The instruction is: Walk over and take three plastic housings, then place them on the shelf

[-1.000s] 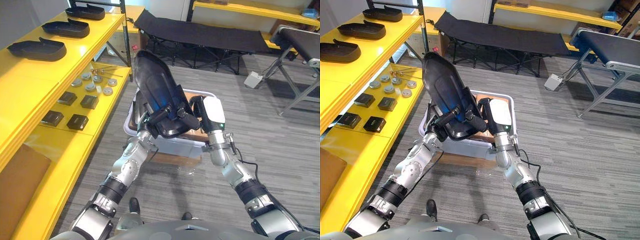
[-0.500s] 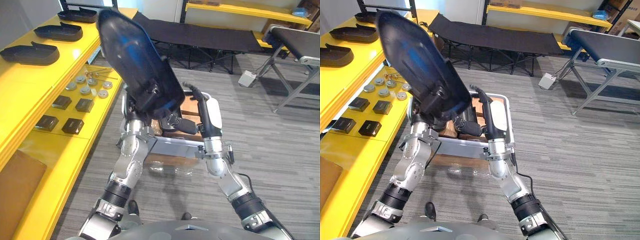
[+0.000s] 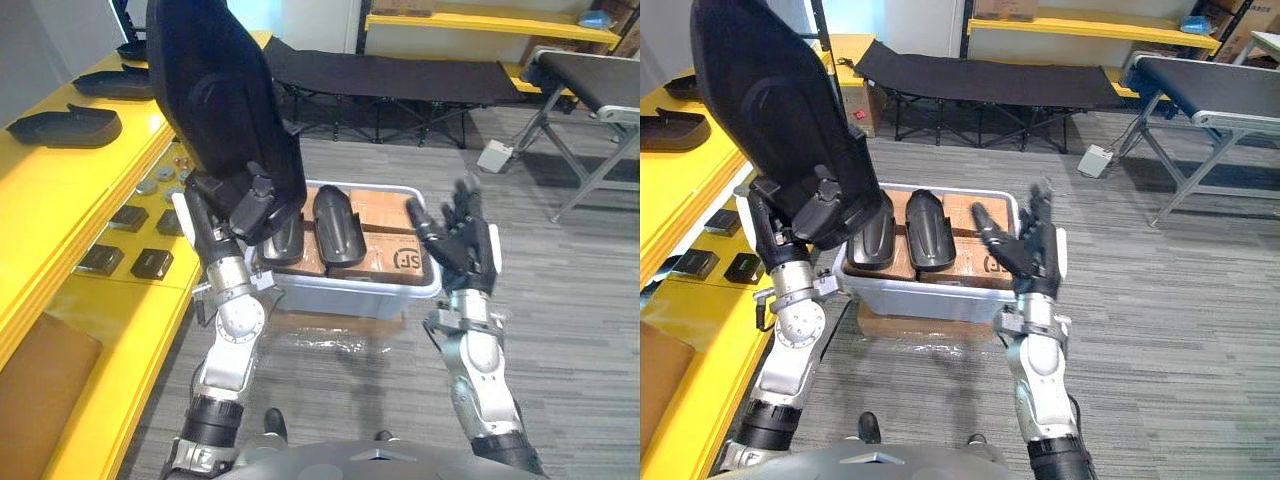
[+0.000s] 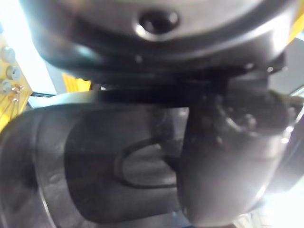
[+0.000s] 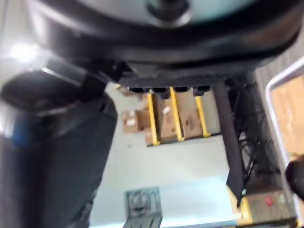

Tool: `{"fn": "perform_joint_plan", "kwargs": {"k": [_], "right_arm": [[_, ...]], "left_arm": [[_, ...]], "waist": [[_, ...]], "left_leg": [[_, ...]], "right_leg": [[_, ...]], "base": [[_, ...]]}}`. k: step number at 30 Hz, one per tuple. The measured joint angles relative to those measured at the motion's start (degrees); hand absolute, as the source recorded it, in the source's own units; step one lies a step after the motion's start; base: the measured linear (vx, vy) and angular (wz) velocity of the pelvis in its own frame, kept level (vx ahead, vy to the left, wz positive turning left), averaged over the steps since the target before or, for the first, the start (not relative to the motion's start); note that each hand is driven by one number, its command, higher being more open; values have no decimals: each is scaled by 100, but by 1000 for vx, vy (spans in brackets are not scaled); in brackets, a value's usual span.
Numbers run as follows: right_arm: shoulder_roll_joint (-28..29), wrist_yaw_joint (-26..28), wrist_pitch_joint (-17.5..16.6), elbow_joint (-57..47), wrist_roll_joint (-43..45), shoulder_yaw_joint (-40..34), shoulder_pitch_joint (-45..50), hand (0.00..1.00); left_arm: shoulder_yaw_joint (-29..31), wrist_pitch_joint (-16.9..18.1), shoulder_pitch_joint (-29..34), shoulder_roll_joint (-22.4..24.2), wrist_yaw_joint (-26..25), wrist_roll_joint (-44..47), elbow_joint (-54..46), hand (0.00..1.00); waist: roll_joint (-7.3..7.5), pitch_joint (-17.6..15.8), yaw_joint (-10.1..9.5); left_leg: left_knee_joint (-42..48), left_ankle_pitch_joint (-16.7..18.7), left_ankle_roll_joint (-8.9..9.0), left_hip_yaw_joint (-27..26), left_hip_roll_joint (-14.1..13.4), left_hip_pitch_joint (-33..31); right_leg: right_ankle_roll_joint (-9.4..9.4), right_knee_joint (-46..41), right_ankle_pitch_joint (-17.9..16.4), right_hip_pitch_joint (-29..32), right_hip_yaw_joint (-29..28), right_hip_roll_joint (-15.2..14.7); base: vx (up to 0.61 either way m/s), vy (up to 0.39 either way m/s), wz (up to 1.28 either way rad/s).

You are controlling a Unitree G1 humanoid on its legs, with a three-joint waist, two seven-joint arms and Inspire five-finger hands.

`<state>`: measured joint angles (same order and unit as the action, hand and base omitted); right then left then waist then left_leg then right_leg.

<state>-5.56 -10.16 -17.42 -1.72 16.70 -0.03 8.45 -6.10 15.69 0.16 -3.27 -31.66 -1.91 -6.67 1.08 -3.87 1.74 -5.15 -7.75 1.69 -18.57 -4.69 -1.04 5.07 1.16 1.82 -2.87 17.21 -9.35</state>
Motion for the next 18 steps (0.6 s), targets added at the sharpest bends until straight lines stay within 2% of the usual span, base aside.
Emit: {"fn": "perform_joint_plan", "kwargs": {"k": [2, 5, 10, 14, 17, 18], "right_arm": [[83, 35, 362, 12, 189, -333, 434, 100], [128, 25, 705, 253, 204, -586, 898, 100], [132, 274, 760, 366, 311, -608, 977, 100], [120, 477, 758, 527, 414, -518, 880, 100], [68, 489, 761, 922, 390, -212, 611, 100], [65, 502, 761, 1099, 383, 56, 420, 100]], "left_arm": [[17, 85, 384, 6, 252, 419, -223, 0], [20, 90, 824, 6, 571, 527, -390, 0], [227, 89, 1388, 9, 834, 680, -549, 0], [690, 80, 1655, 17, 803, 672, -933, 0], [1165, 80, 1775, 41, 729, 661, -1320, 0], [1451, 81, 1889, 129, 674, 655, -1478, 0]], "waist": [[-23, 48, 23], [-37, 63, 66], [-71, 85, 131], [-73, 86, -8], [-90, 100, -198], [-102, 107, -351]], "left_leg": [[0, 19, 11, -62, 0, -48], [1, 39, 33, -96, -3, -47], [2, 59, 60, -128, -23, -46], [3, 65, 71, 77, -15, -83], [4, 11, 66, 458, 15, -197], [5, -30, 76, 715, 22, -248]], "right_leg": [[3, 0, 2, 86, -45, -7], [0, 3, 5, 101, -80, -5], [-20, 47, 19, 110, -113, 19], [-26, 107, 6, -1, 105, 33], [-12, 102, -51, -125, 494, 45], [5, 100, -80, -238, 756, 60]], "base": [[40, 5, -16], [60, -3, -9], [39, -5, -5], [27, -6, 25], [35, -15, 69], [35, -25, 67]]}}
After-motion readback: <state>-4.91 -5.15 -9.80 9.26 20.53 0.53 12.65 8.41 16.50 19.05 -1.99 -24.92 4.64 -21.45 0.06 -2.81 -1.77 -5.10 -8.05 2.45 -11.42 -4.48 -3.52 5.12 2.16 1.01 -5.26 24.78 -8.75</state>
